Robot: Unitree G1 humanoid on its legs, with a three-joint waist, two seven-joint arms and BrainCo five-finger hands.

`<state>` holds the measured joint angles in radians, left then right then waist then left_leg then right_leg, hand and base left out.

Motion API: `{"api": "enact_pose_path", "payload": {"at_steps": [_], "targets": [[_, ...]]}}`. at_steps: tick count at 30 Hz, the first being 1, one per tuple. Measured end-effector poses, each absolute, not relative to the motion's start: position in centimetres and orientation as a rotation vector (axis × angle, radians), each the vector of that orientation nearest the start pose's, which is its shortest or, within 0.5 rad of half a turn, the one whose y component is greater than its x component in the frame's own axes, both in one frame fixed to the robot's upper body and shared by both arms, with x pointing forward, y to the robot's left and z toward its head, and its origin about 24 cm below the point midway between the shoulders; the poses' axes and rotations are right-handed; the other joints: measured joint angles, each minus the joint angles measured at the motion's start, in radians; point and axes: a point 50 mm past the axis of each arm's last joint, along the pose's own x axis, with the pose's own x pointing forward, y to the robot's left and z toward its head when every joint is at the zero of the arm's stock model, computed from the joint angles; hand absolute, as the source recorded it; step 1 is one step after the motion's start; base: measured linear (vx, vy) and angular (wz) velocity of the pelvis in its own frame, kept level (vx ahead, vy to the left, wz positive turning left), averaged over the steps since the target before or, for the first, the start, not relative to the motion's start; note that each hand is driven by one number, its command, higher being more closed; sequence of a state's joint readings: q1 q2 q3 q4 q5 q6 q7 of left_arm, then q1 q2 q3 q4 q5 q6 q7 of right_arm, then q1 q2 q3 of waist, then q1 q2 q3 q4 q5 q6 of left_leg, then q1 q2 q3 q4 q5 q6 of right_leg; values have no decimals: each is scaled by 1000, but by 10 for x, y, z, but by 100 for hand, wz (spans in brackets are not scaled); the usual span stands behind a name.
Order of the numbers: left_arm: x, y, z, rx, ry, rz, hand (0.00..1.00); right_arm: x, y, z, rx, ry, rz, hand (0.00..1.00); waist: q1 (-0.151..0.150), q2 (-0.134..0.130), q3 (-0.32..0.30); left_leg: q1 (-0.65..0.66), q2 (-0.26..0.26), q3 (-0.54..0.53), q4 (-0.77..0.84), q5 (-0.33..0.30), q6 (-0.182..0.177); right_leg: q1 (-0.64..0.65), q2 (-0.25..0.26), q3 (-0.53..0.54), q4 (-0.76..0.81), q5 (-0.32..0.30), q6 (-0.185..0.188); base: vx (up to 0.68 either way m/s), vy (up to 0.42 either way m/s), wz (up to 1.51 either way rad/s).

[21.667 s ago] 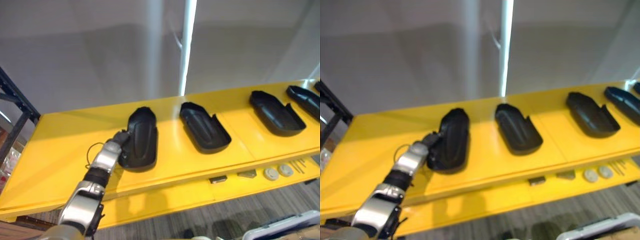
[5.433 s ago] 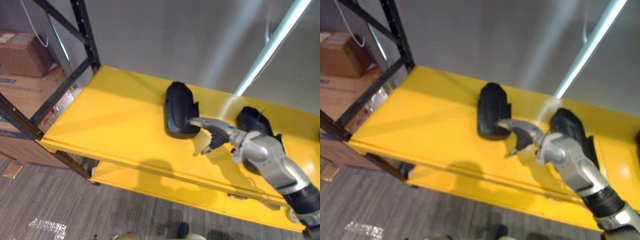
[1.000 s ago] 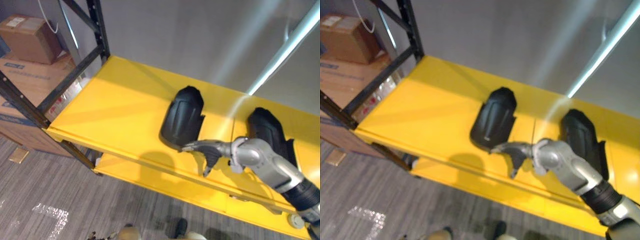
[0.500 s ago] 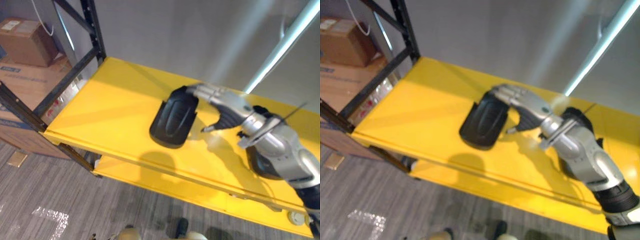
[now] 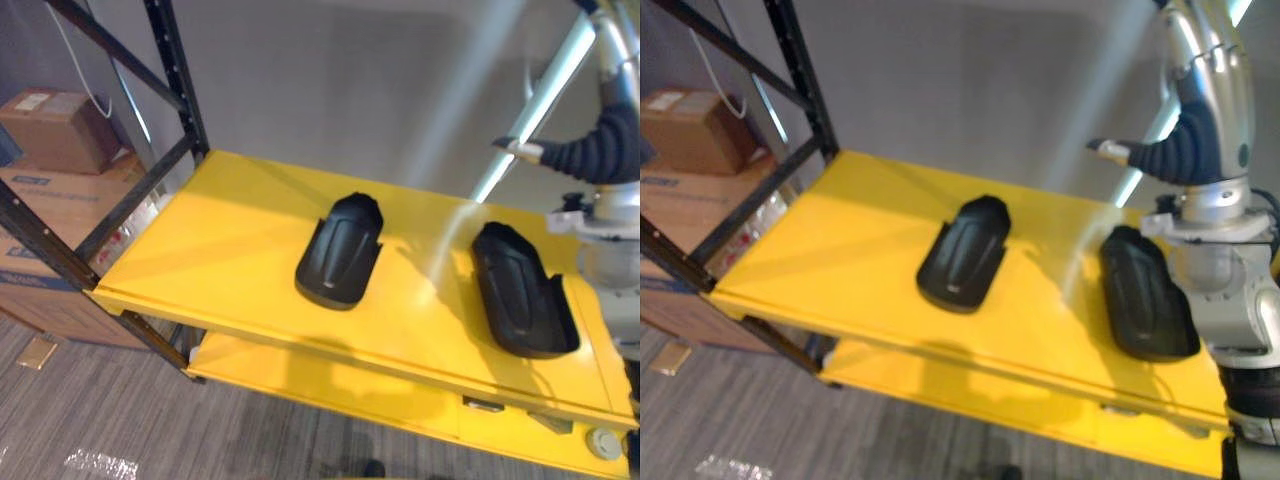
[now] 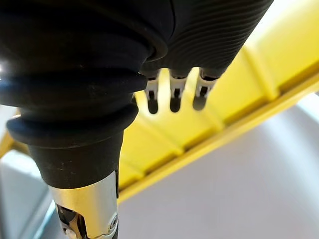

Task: Walk over and take plastic housings, then place them on the shelf

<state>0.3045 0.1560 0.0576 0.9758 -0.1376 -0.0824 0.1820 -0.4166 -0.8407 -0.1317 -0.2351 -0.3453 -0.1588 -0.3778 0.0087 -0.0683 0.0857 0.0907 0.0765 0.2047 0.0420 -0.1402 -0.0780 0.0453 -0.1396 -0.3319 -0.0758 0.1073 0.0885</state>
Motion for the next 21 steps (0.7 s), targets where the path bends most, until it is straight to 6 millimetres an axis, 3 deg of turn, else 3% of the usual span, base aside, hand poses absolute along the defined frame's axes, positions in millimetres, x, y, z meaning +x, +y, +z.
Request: {"api": "enact_pose_path", "payload": {"at_steps": [4, 7, 12, 15, 21], "targets": [[22, 231, -159, 103, 1176, 429, 0, 253, -243, 285, -985, -1007, -405, 0, -14, 1, -6, 5, 1, 4, -3, 0, 0, 0, 1, 4, 0, 0, 0, -5, 9, -4], [22, 230, -160, 112, 1192, 419, 0, 257, -233, 276, -1048, -962, -238, 0, -20, 3, -11, 14, 2, 11, -7, 0, 0, 4, 2, 9, 0, 0, 0, -6, 7, -5], [25, 231, -161, 113, 1201, 411, 0, 273, -192, 236, -1262, -789, 178, 0, -18, -11, -27, 15, 7, 10, -5, 0, 0, 7, 3, 8, 0, 0, -1, -4, 0, 1], [24, 232, -160, 112, 1201, 415, 0, 278, -178, 220, -1382, -716, 379, 0, -2, -19, -32, 14, 5, -1, -5, 3, 0, 13, 1, -1, 0, -1, -1, -16, 11, 9], [24, 233, -160, 107, 1208, 425, 0, 287, -179, 223, -1591, -680, 405, 0, 18, -25, -34, 13, 0, -27, -6, 6, 1, 26, -1, -23, -2, -3, -3, -9, 13, 12]]}}
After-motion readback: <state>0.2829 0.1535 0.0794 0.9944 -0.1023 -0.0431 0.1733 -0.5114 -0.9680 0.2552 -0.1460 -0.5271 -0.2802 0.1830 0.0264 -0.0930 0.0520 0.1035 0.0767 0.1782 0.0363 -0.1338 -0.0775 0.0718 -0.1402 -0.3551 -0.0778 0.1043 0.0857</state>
